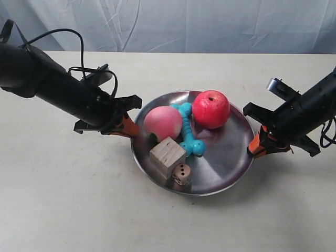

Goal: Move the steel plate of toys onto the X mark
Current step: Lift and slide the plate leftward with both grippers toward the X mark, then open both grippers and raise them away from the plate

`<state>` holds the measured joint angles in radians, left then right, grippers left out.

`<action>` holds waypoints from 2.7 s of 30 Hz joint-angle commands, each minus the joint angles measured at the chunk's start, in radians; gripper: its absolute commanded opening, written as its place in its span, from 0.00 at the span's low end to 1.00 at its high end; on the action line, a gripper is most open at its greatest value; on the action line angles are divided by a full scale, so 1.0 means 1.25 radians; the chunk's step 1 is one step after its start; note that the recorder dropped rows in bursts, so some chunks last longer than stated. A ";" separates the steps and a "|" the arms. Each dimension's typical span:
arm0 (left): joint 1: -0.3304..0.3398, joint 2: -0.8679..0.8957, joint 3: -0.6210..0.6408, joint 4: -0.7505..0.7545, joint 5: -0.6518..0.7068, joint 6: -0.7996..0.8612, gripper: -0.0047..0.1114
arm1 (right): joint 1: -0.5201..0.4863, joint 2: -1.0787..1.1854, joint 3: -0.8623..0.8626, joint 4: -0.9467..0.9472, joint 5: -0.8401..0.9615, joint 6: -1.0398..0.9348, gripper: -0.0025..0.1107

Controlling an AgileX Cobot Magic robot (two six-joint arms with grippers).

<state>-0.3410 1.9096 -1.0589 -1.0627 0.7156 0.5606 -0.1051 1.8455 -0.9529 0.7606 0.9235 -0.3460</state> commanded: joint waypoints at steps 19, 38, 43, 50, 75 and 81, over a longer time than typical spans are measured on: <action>0.183 -0.048 -0.094 0.129 0.153 -0.125 0.04 | 0.240 0.161 -0.322 0.134 0.084 0.113 0.02; 0.263 0.040 -0.094 0.330 0.018 -0.149 0.04 | 0.342 0.414 -0.621 0.147 0.135 0.222 0.02; 0.263 0.059 -0.094 0.328 0.018 -0.149 0.04 | 0.342 0.418 -0.621 0.122 0.132 0.222 0.02; 0.263 0.059 -0.094 0.376 -0.004 -0.146 0.04 | 0.352 0.418 -0.621 0.089 0.090 0.222 0.02; 0.265 0.054 -0.094 0.474 -0.046 -0.185 0.37 | 0.364 0.379 -0.621 -0.072 0.084 0.223 0.52; 0.265 0.041 -0.094 0.572 -0.051 -0.258 0.32 | 0.364 0.361 -0.621 -0.127 0.081 0.242 0.52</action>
<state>-0.0024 1.9842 -1.1672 -0.3907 0.6569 0.2754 0.3493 2.3178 -1.7262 0.6360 1.0254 -0.0512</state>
